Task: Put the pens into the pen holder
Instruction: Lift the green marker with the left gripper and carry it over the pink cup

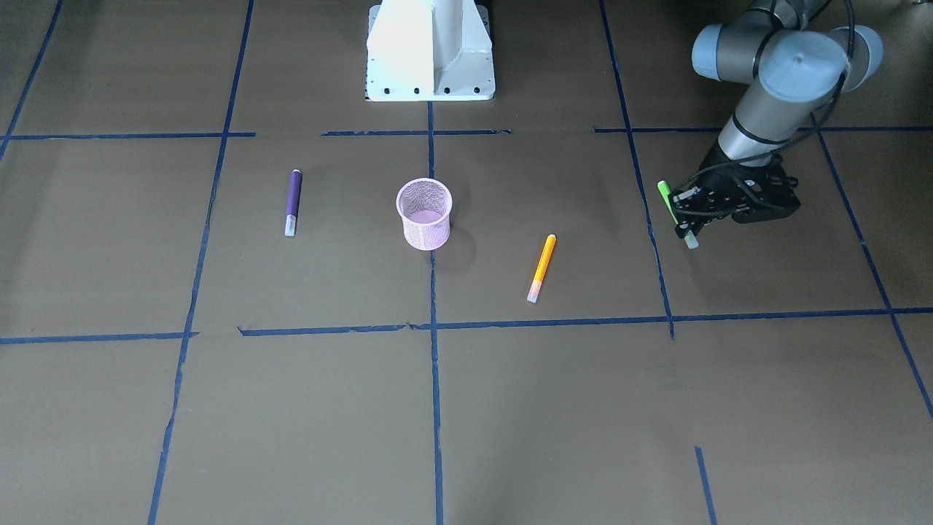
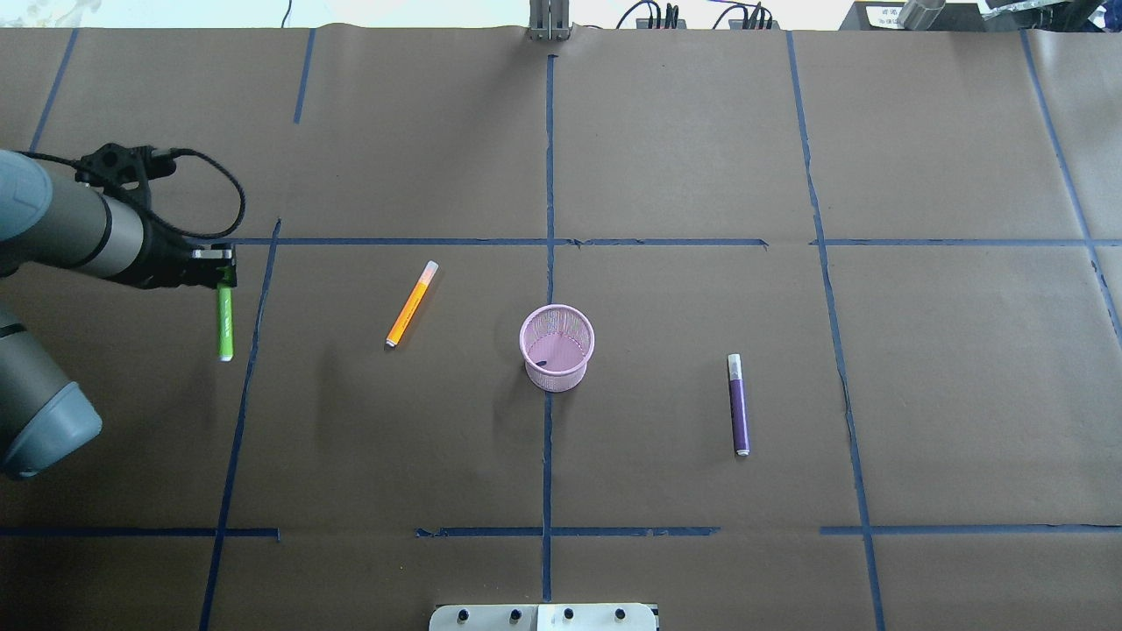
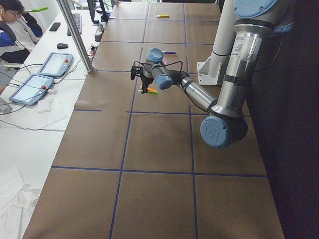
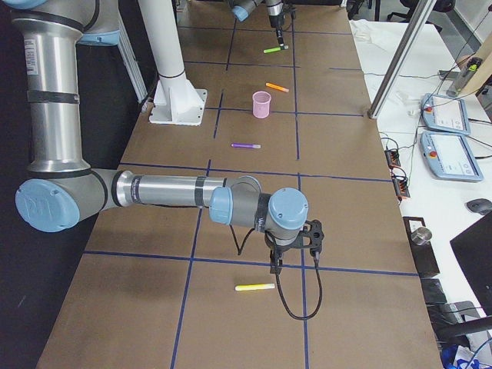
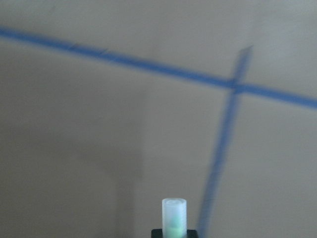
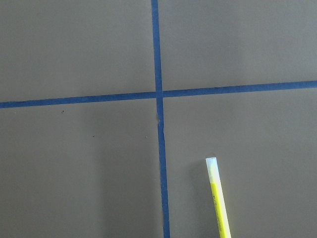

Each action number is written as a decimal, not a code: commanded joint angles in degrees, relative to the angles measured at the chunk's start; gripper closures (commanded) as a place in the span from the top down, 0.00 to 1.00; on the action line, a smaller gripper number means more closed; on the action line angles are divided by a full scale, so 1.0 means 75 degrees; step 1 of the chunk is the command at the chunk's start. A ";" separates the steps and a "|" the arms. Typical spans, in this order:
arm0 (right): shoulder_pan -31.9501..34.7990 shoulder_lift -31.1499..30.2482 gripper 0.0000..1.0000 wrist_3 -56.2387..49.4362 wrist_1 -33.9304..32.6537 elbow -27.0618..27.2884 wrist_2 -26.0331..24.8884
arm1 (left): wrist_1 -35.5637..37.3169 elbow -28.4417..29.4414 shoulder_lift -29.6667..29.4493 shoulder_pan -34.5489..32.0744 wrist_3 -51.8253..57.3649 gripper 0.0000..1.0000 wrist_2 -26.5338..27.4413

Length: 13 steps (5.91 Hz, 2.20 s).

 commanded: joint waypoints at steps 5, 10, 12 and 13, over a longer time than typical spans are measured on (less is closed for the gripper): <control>0.0000 -0.0007 1.00 -0.0011 0.0015 0.0073 0.0003 | -0.3107 -0.0709 -0.0932 0.2114 0.1730 0.00 0.4194; -0.0408 -0.0449 1.00 0.0545 0.2414 -0.0438 -0.0125 | -0.5362 0.0880 -0.1621 0.4051 0.1731 0.00 0.7308; -0.0574 -0.0534 1.00 0.0961 0.3355 -0.0898 -0.0126 | -0.5922 0.1723 -0.1892 0.4051 0.1731 0.00 0.7529; -0.0586 -0.0523 1.00 0.0973 0.3344 -0.0899 -0.0114 | -0.5985 0.2052 -0.2066 0.4039 0.1731 0.00 0.7590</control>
